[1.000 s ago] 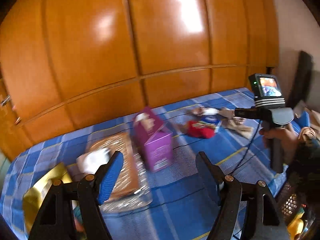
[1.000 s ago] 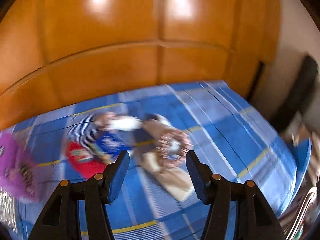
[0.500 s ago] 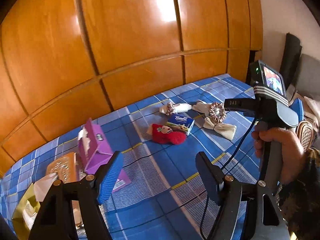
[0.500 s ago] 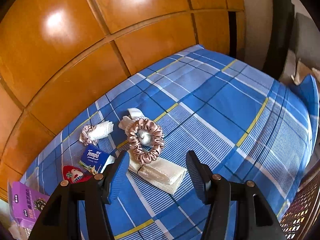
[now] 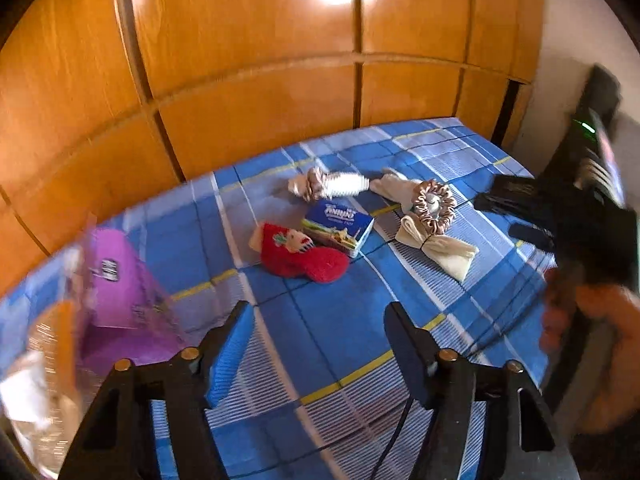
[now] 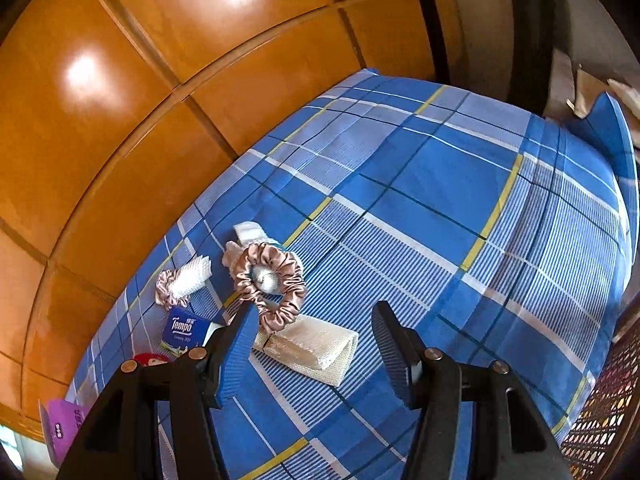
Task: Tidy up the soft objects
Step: 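Move both open tools from the tray back over the remaining bed items, then grasp the red sock with left tool while right tool grasps the blue Tempo tissue pack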
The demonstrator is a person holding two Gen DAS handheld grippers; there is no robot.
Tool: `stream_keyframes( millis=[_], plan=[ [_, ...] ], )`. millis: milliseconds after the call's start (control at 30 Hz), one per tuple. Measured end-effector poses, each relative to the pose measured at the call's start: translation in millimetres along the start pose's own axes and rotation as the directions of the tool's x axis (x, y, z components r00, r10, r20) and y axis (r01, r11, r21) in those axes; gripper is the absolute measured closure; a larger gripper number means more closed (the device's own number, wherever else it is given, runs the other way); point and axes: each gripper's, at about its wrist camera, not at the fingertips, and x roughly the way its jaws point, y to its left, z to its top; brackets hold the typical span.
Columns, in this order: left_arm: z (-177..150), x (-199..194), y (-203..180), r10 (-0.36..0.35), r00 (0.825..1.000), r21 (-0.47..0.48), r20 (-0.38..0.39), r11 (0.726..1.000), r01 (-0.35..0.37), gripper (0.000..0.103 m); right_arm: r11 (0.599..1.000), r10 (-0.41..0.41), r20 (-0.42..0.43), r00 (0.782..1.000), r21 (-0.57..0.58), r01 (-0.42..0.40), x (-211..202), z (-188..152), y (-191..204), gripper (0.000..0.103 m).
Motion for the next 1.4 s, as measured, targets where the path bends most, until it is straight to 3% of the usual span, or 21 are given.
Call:
stream_keyframes(
  millis=[167,367,567,733,833,867,933,1033,1233,1400],
  plan=[
    [15.9,43.6,9.4,-0.064,0.993,-0.159,-0.100,0.986,0.047,0.049,0.999,0.027,-0.026,0.999,0.022,-0.026,3.4,0.5,-3.8,0.044],
    [35.8,88.5,17.6,-0.038,0.988,-0.276,-0.147,0.961,-0.005,0.050,0.998,0.055,-0.039,0.998,0.027,-0.054,5.3,-0.1,-3.9,0.044],
    [50.5,129.1,37.0,-0.008,0.981,-0.374,-0.192,0.925,-0.065,0.048,0.997,0.072,-0.049,0.996,0.033,-0.071,6.5,-1.0,-4.5,0.044],
    [54.5,149.2,46.1,0.025,0.979,-0.403,-0.201,0.909,-0.106,0.037,0.997,0.081,-0.057,0.995,0.017,-0.080,8.3,-2.1,0.1,0.044],
    [52.4,157.3,43.8,0.059,0.976,-0.359,-0.209,0.924,-0.133,0.038,0.996,0.088,-0.061,0.994,0.008,-0.087,9.3,-2.9,2.4,0.044],
    [50.1,156.9,44.2,0.069,0.976,-0.349,-0.207,0.927,-0.140,0.043,0.996,0.089,-0.063,0.994,0.005,-0.089,9.6,-3.1,3.1,0.044],
    [44.4,151.2,44.4,0.111,0.975,-0.288,-0.192,0.943,-0.164,0.067,0.995,0.096,-0.065,0.993,0.002,-0.096,9.8,-3.8,4.0,0.044],
    [33.9,140.5,48.0,0.087,0.981,-0.240,-0.174,0.962,-0.128,0.078,0.995,0.099,-0.065,0.993,-0.011,-0.100,10.0,-4.1,6.6,0.044],
    [-7.2,105.9,34.4,0.060,0.985,-0.103,-0.160,0.992,-0.077,0.079,0.993,0.107,-0.068,0.992,-0.040,-0.110,9.7,-5.4,11.4,0.044],
    [-45.7,78.2,28.6,0.042,0.989,-0.006,-0.139,0.999,-0.044,0.079,0.987,0.131,-0.096,0.987,-0.082,-0.139,12.6,-9.1,21.5,0.044]
  ],
)
